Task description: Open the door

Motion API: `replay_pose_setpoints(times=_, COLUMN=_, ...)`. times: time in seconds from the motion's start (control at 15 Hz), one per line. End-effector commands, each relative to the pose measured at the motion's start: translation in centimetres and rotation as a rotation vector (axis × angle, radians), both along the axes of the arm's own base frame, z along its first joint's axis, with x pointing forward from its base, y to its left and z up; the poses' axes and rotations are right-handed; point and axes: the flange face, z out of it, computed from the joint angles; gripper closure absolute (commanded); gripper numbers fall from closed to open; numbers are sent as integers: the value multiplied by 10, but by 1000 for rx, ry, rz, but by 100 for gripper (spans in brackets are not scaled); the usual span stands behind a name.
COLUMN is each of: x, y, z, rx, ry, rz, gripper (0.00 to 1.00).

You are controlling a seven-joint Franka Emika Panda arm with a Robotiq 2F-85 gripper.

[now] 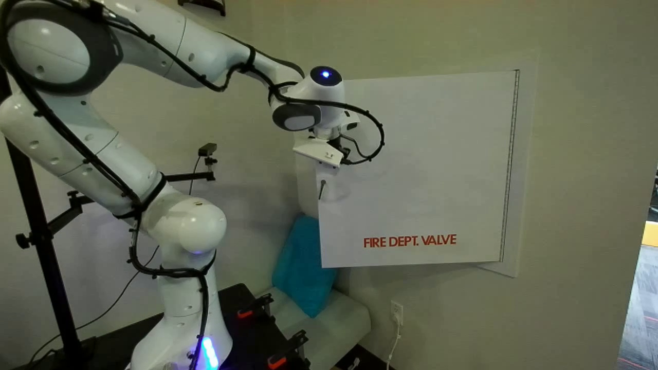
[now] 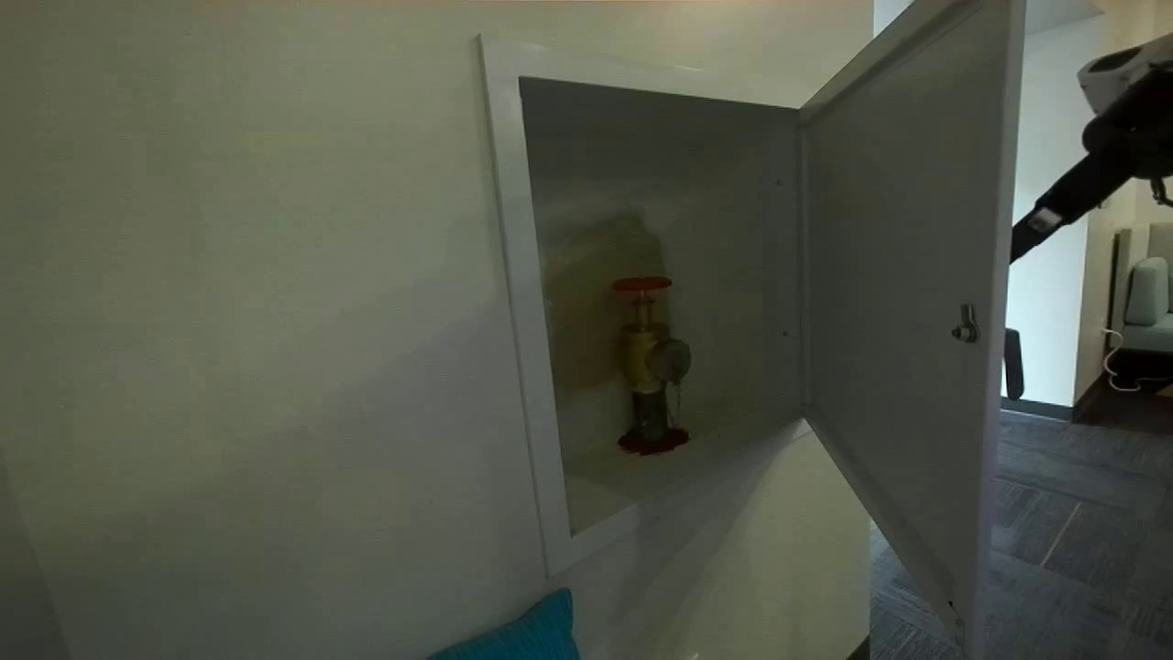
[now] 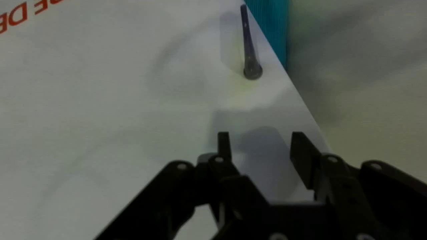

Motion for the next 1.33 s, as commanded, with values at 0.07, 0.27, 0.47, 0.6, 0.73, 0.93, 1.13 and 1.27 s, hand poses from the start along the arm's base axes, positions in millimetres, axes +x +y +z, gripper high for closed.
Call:
replay_pose_setpoints(times=0.07, x=-12, y=-11, z=37, rx=11, ry=4, rz=-13, gripper=11)
replay_pose_setpoints(times=0.27, x=-29, y=-10, z=47, rx=-34, ry=76, rz=-25, gripper=0)
replay_pose_setpoints(times=0.47, x=-51, y=-6, z=58, rx=-72, ry=121, rz=-41, gripper=0)
replay_pose_setpoints(times=0.6, x=-65, y=1, z=65, rx=-90, ry=136, rz=-52, gripper=0)
replay_pose_setpoints(times=0.73, x=-78, y=13, z=71, rx=-104, ry=143, rz=-65, gripper=0)
replay_pose_setpoints(times=0.93, x=-92, y=38, z=80, rx=-93, ry=153, rz=-96, gripper=0)
replay_pose_setpoints(times=1.13, x=-103, y=77, z=87, rx=-103, ry=166, rz=-174, gripper=0)
replay_pose_setpoints(times=1.27, x=-105, y=106, z=92, rx=-112, ry=183, rz=-222, gripper=0)
